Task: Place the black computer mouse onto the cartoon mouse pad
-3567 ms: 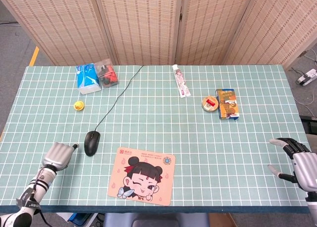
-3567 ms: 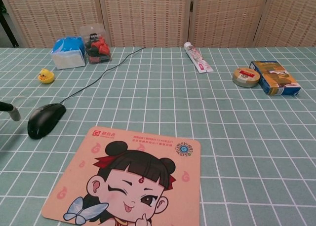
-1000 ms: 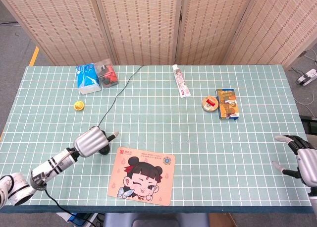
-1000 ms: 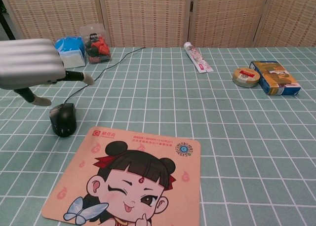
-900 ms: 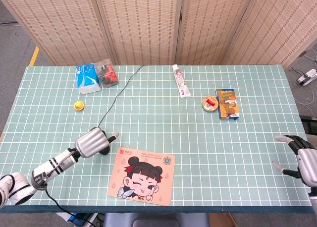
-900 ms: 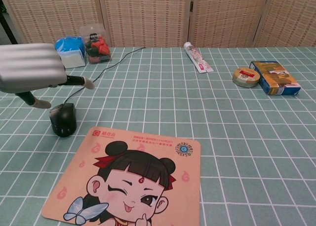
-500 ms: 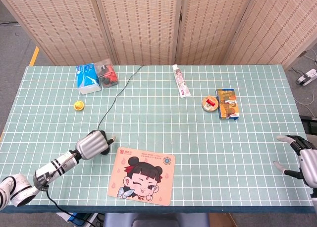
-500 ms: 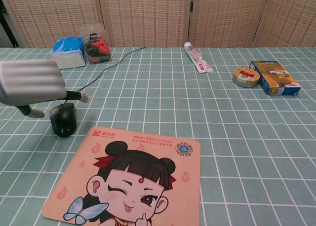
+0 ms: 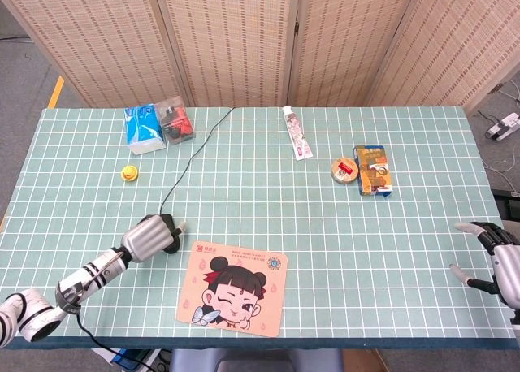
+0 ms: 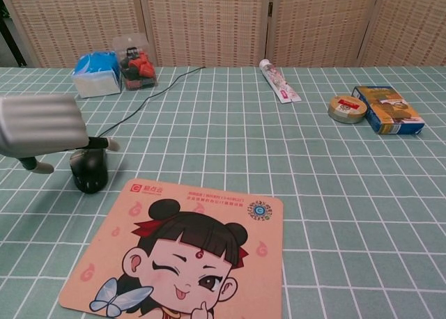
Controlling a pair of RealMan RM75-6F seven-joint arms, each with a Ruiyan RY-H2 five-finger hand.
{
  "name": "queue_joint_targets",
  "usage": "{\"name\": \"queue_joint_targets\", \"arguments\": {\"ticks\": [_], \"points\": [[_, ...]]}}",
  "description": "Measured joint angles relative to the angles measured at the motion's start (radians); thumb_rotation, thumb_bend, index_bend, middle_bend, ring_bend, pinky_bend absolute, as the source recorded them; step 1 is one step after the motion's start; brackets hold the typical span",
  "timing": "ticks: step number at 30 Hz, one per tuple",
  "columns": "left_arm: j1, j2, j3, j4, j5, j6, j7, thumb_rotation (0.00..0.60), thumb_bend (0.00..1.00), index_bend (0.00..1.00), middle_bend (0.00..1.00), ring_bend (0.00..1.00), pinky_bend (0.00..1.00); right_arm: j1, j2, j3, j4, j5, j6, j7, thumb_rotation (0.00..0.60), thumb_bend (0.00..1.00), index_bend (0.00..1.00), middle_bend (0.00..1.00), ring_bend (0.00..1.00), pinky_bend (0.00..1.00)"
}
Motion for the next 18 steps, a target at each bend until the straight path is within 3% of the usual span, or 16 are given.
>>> {"name": "queue_joint_targets", "arguments": {"ticks": [18], "points": [[0.009, -0.039, 0.005, 0.047, -0.003, -0.002, -0.017, 0.600, 0.07, 0.21, 1.00, 0.98, 1.00, 0.000, -0.002, 0.002, 0.000, 0.005, -0.003, -0.004, 0.600, 0.16, 0.27, 0.29, 0.20, 0.28]]}}
